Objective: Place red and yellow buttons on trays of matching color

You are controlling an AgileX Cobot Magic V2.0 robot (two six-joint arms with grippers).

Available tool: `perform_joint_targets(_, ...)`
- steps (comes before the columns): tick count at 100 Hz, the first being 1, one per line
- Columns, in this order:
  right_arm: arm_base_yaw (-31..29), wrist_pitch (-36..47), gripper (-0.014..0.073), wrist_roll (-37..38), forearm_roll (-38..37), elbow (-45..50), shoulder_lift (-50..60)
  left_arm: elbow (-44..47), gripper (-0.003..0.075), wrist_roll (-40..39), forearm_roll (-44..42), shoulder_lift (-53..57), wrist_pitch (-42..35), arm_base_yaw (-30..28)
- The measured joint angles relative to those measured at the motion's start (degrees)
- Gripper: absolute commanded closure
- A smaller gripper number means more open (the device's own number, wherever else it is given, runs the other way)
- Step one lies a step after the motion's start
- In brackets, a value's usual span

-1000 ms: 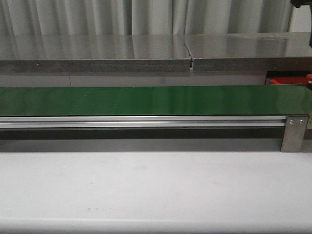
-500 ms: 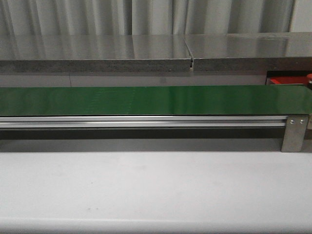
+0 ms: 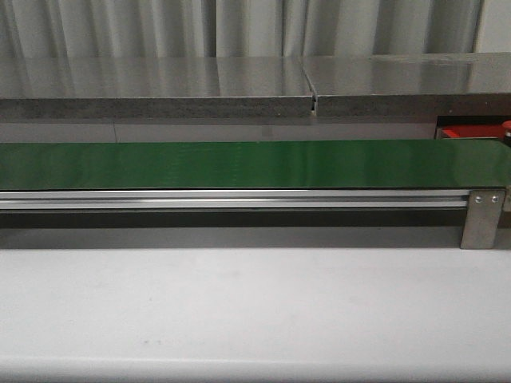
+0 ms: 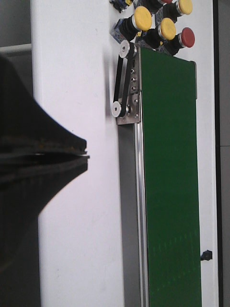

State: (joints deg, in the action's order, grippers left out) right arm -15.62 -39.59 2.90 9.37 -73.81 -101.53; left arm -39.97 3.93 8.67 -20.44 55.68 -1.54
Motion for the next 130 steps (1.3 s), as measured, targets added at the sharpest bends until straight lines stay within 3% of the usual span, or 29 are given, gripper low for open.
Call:
perform_joint_targets(41,-0.8,2.0,0.037,0.1,0.0,0.4,-3.9,0.0,0.0741,0.0,0.0,0.0,0.0,0.0)
perform_joint_targets(63,-0.8,2.0,0.0165,0.1,0.0,0.5,-4.0,0.0,0.0741,0.0,0.0,0.0,0.0,0.0)
perform_joint_targets(72,-0.8,2.2,0.0118,0.1,0.0,0.5,-4.0,0.0,0.0741,0.0,0.0,0.0,0.0,0.0)
perform_joint_targets(116,-0.8,1.8,0.0143,-0.7,-3.2,0.6,-1.5,0.0,0.0741,0.0,0.0,0.0,0.0,0.0)
perform_joint_targets(124,-0.8,1.3,0.0199,-3.3,-3.9,0.6,0.9,0.0,0.0741,0.0,0.0,0.0,0.0,0.0)
perform_joint_targets(130,-0.7,1.0,0.0288,-5.7,-4.2,0.6,3.1,0.0,0.0741,0.0,0.0,0.0,0.0,0.0)
